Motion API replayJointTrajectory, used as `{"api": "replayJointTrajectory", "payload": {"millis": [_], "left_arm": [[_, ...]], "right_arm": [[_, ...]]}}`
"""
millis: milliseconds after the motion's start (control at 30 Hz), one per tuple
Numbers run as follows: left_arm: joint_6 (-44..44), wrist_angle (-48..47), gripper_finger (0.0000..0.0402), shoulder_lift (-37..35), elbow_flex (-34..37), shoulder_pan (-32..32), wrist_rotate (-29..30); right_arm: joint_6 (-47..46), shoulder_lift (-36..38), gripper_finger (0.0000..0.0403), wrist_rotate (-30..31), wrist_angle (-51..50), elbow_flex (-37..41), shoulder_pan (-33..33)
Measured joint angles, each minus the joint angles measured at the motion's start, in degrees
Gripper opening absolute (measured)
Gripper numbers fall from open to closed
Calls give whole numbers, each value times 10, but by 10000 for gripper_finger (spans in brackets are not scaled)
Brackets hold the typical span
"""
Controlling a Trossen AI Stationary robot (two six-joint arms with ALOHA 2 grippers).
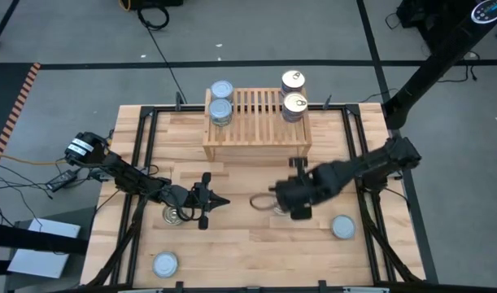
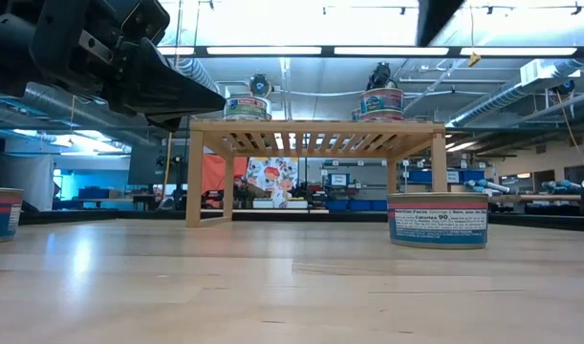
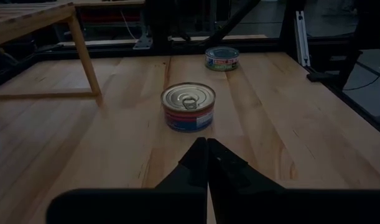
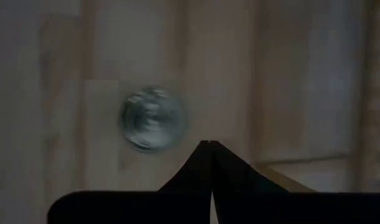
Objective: Stack canned seafood by type on shelf
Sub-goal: Put the blue tuna can on the shelf
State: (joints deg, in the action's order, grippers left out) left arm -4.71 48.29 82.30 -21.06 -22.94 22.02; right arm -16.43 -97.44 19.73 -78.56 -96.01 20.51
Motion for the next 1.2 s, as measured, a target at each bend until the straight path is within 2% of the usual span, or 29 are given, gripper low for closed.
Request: {"api": "replayJointTrajectory", "payload": {"millis": [233,400,700,1200], "left_arm": [[14,2,5,0,0,0,1],[14,2,5,0,0,0,7],[14,2,5,0,0,0,9],[14,1,5,0,0,0,9]], "right_arm": [[-66,1,24,-44,230,166,69],[-122,1,59,-43,320,231,90],[-158,1,117,-16,345,290,95],[-124,-11,119,-12,365,330,93]]}}
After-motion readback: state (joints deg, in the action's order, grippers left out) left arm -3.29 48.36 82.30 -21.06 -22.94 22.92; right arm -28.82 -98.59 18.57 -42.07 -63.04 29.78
